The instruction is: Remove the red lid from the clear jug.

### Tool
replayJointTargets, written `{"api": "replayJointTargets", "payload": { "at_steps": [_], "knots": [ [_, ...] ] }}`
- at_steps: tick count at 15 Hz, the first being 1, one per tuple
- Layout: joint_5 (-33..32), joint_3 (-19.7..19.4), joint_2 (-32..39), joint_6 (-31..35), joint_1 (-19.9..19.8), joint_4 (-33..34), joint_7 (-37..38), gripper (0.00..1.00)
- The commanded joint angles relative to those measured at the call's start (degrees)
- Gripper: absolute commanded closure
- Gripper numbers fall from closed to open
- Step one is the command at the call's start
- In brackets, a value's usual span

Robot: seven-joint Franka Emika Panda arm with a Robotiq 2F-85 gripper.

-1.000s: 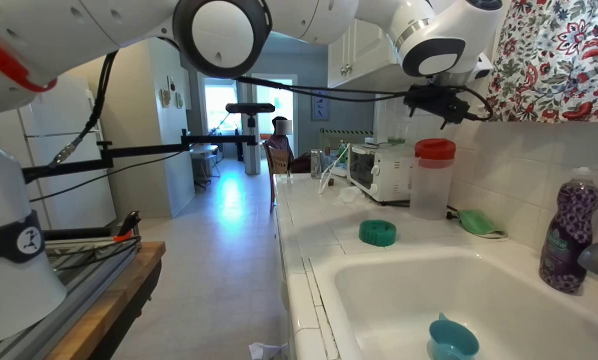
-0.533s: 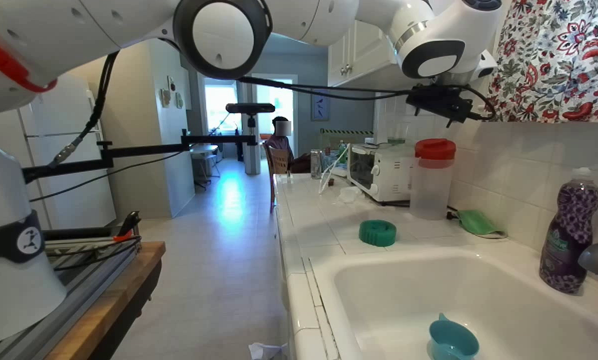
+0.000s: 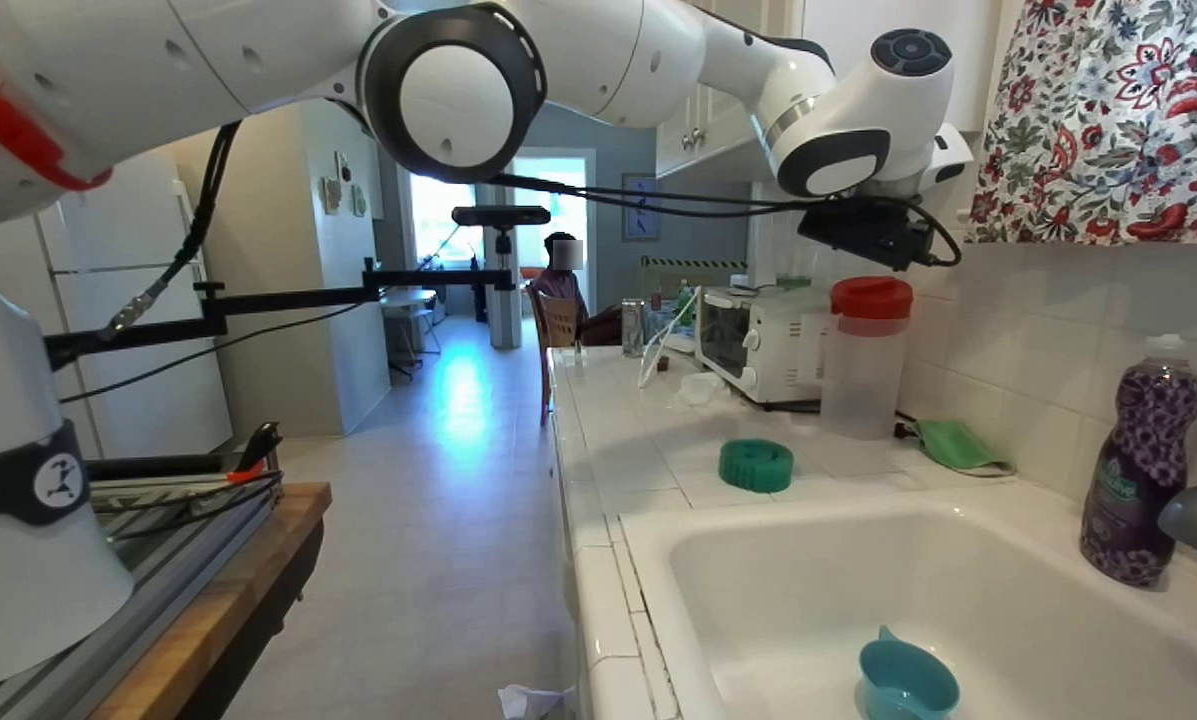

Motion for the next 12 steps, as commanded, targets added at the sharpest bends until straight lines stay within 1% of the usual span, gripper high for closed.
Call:
{"api": "replayJointTargets", "payload": {
  "at_steps": [1, 5, 12],
  "knots": [
    [-0.4, -0.4, 1.7, 2.8, 0.9, 1.5, -0.2, 0.00],
    [-0.2, 0.6, 3.3, 3.9, 1.5, 2.8, -1.9, 0.00],
    [-0.8, 0.6, 4.8, 3.9, 3.2, 4.0, -4.3, 0.00]
  ]
}}
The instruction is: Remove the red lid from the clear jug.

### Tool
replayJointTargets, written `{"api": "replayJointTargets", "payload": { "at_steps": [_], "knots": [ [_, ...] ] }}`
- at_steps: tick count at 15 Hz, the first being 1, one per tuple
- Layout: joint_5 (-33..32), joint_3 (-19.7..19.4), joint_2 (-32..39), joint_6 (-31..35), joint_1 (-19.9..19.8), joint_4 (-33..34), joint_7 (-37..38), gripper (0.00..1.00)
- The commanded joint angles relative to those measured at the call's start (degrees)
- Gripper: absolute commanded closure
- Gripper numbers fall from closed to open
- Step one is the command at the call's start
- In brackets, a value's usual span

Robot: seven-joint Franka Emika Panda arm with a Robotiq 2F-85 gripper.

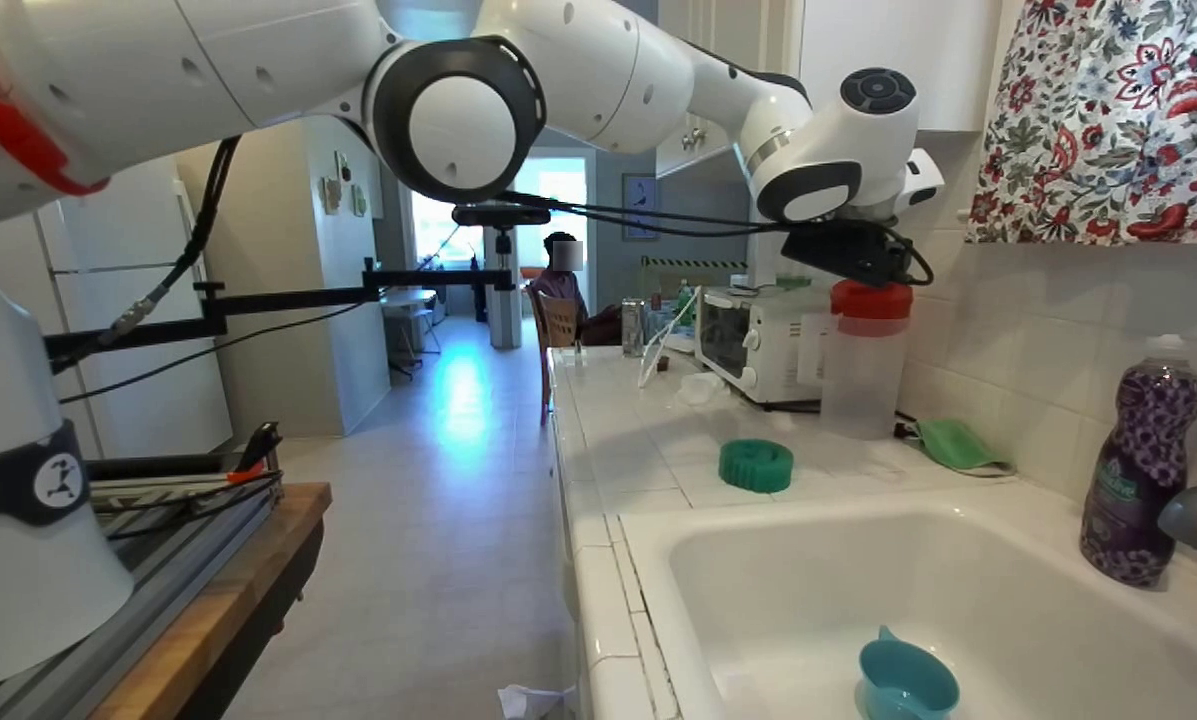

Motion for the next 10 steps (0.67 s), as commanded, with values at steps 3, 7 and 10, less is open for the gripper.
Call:
{"api": "replayJointTargets", "payload": {
  "at_steps": [3, 7, 10],
  "knots": [
    [-0.9, 0.5, 3.3, 0.3, 1.2, 4.4, -4.7, 0.00],
    [-0.9, 0.3, 4.0, 0.3, 1.6, 5.1, -6.5, 0.00],
    [-1.1, 0.0, 3.9, 0.6, 1.7, 5.1, -6.1, 0.00]
  ]
}}
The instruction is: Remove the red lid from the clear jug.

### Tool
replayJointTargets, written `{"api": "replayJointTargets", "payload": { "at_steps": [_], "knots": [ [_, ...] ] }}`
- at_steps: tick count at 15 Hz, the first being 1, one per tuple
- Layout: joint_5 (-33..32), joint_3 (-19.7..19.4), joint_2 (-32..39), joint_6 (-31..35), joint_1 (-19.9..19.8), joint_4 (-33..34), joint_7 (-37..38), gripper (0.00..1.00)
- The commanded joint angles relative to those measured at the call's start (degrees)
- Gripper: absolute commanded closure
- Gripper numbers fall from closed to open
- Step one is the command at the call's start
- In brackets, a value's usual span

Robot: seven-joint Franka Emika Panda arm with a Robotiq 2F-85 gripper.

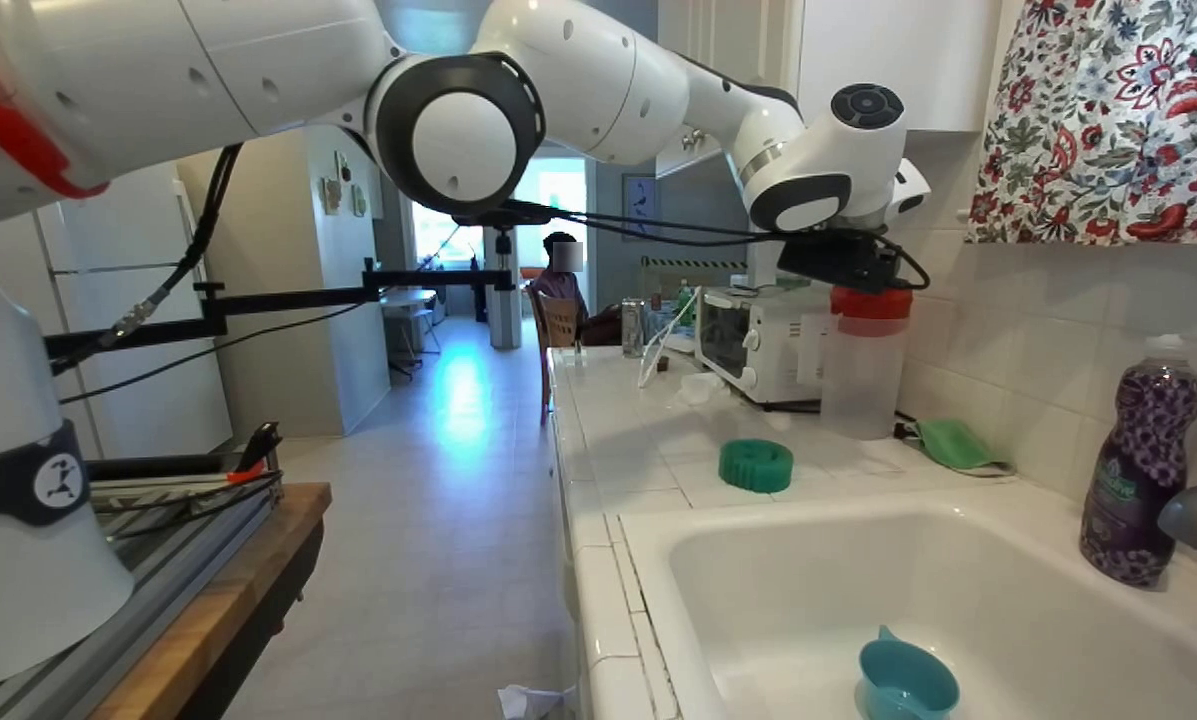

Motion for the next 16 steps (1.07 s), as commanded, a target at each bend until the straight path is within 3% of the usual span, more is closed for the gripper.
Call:
{"api": "replayJointTargets", "payload": {
  "at_steps": [1, 10, 11, 12, 16],
  "knots": [
    [-1.1, -0.2, 2.6, 0.6, 0.8, 4.3, -1.2, 0.00],
    [-4.3, -0.3, 4.1, 1.7, 1.5, 6.1, -5.7, 0.00],
    [-4.3, -0.1, 4.0, 1.1, 1.6, 5.8, -5.9, 0.00],
    [-3.2, -0.4, 0.9, 0.7, 0.7, 1.0, -3.7, 0.00],
    [-3.2, -0.4, 1.2, 0.9, 1.0, 1.5, -3.8, 0.00]
  ]
}}
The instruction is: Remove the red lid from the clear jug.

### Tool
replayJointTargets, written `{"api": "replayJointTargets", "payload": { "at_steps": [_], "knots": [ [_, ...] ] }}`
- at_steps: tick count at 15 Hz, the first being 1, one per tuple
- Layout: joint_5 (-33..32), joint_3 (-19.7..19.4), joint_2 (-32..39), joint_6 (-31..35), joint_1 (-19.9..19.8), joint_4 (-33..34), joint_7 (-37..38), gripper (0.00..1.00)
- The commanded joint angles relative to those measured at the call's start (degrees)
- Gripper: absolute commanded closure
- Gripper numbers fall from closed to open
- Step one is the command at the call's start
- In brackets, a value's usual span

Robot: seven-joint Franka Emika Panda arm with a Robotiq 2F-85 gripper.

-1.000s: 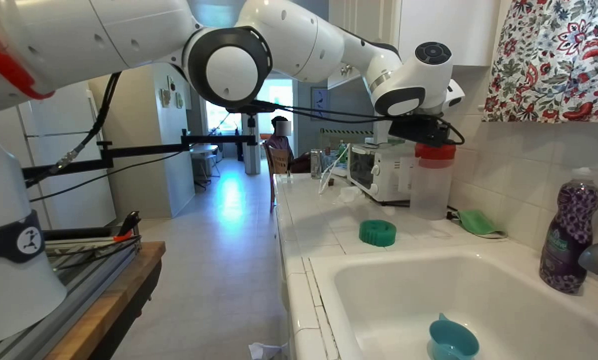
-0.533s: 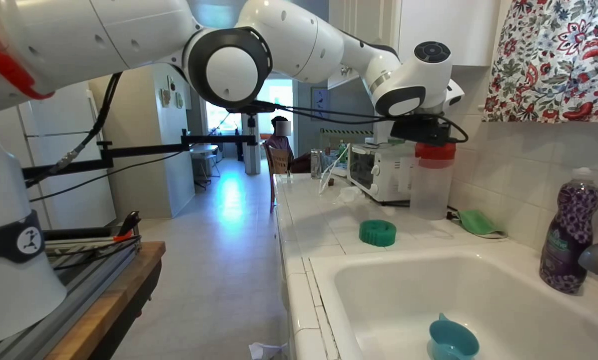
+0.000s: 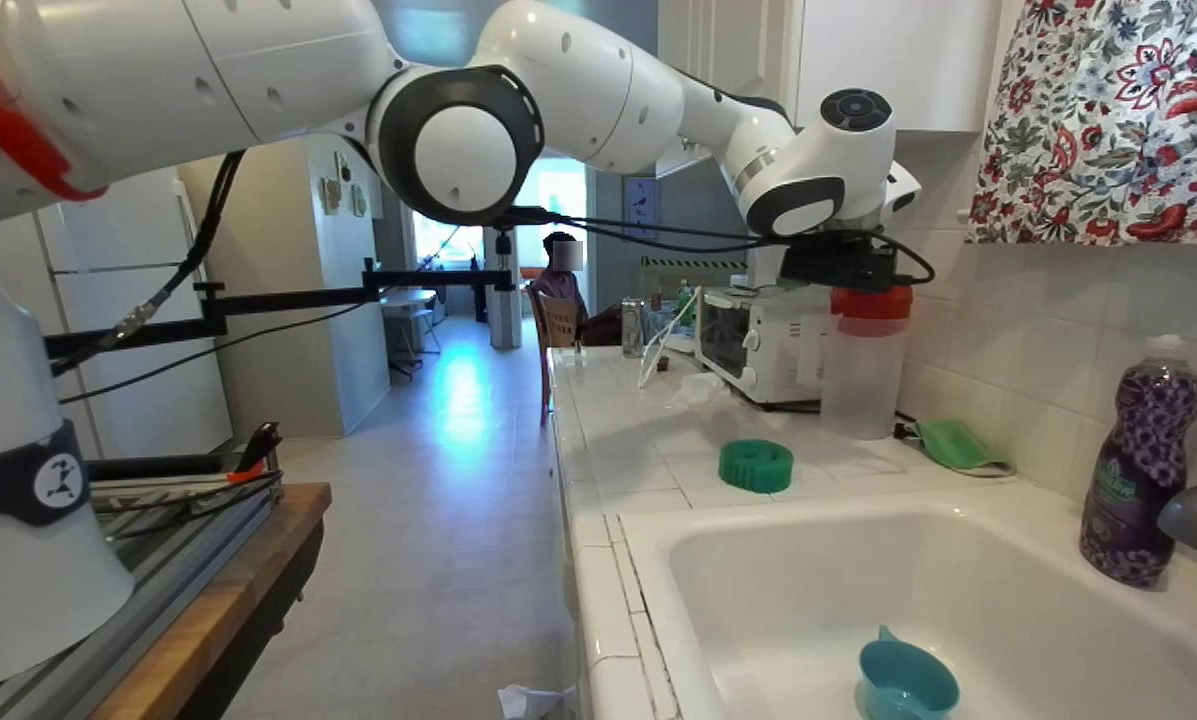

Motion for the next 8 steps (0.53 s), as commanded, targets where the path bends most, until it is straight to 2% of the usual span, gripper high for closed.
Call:
{"api": "replayJointTargets", "payload": {
  "at_steps": [1, 5, 8],
  "knots": [
    [0.0, 0.0, 0.0, 0.0, 0.0, 0.0, 0.0, 0.00],
    [0.4, 0.3, 1.8, 6.5, 1.6, 1.7, 0.2, 0.00],
    [-0.2, -1.1, 3.1, 14.8, 3.9, 1.9, 3.3, 0.00]
  ]
}}
